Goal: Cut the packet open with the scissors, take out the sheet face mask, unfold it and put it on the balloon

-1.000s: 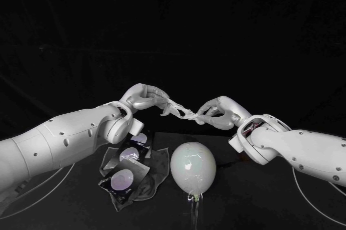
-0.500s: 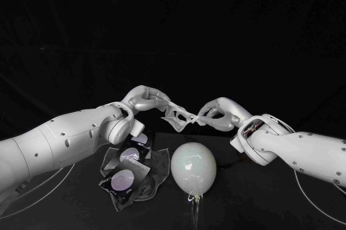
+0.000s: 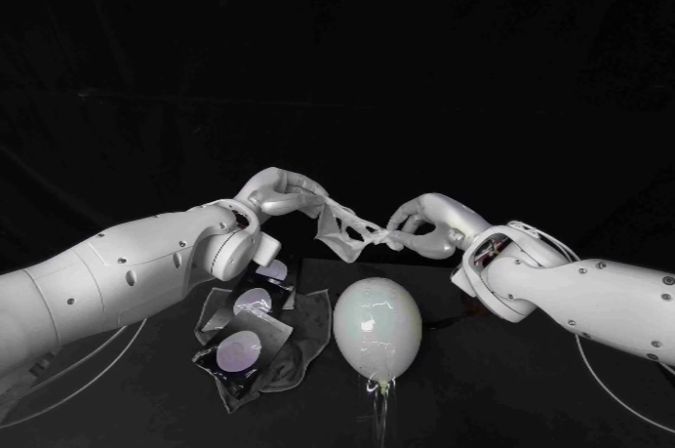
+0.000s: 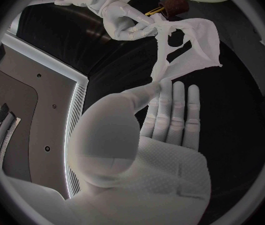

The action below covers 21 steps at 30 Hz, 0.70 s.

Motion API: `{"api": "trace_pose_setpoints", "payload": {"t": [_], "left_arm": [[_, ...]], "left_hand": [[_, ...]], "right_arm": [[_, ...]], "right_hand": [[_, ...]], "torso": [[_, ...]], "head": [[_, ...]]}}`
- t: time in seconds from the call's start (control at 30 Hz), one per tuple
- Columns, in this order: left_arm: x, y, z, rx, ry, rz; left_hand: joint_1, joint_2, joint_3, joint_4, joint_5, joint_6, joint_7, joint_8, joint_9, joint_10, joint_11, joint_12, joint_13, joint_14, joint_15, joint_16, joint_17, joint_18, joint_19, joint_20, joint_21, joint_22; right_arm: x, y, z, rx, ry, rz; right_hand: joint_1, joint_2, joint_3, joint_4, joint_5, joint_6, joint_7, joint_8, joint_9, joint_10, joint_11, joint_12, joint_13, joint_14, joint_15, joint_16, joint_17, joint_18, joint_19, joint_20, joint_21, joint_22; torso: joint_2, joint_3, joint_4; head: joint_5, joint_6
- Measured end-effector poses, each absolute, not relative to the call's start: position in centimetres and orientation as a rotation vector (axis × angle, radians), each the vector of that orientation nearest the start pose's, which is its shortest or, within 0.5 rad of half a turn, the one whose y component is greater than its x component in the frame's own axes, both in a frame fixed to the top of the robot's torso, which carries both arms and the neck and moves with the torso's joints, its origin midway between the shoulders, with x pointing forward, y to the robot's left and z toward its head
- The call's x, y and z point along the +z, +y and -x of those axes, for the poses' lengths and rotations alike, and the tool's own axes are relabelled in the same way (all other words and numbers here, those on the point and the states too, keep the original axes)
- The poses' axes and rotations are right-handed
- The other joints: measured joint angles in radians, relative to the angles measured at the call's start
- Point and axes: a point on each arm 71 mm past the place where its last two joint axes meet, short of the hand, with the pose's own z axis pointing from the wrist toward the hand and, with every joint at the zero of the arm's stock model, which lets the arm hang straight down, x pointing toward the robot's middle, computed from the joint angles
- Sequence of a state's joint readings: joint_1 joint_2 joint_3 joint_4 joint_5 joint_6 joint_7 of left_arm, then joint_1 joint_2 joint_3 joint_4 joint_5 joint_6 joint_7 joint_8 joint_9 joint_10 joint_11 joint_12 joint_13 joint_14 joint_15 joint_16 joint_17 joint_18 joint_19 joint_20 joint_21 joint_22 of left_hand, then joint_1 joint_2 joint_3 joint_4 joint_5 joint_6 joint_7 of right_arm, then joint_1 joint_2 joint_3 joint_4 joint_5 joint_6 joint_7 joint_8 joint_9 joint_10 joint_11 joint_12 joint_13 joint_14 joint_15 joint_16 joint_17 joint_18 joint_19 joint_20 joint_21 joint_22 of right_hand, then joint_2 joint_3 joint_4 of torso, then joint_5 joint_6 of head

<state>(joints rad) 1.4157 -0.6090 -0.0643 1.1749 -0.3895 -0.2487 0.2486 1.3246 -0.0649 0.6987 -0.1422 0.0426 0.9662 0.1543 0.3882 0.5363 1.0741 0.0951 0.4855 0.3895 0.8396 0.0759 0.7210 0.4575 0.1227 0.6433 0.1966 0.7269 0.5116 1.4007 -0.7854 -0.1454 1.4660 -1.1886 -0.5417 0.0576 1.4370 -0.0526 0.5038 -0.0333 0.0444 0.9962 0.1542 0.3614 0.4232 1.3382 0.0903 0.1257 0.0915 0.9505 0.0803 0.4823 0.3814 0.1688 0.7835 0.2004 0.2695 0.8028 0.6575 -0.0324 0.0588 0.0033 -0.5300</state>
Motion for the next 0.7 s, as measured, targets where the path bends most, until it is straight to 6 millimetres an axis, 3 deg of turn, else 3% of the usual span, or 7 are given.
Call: {"api": "trace_pose_setpoints", "payload": {"t": [0.7], "left_arm": [[-9.02,18.07,-57.81,-1.317,1.421,0.695]], "left_hand": [[-0.004,-0.001,0.01,-0.001,0.003,0.0,0.0,0.0,0.006,0.0,0.0,0.005,0.002,-0.006,-0.002,0.004,-0.002,0.0,-0.011,0.004,0.005,0.005]], "right_arm": [[-11.5,-18.69,-51.58,0.772,1.42,0.087]], "right_hand": [[0.003,0.003,0.0,0.0,-0.003,-0.001,0.001,0.001,0.0,-0.002,0.001,0.001,0.0,0.0,0.0,0.0,-0.001,-0.001,-0.002,0.002,0.003,0.003]], "torso": [[0.0,-0.0004,-0.0011]], "head": [[-0.005,-0.004]]}}
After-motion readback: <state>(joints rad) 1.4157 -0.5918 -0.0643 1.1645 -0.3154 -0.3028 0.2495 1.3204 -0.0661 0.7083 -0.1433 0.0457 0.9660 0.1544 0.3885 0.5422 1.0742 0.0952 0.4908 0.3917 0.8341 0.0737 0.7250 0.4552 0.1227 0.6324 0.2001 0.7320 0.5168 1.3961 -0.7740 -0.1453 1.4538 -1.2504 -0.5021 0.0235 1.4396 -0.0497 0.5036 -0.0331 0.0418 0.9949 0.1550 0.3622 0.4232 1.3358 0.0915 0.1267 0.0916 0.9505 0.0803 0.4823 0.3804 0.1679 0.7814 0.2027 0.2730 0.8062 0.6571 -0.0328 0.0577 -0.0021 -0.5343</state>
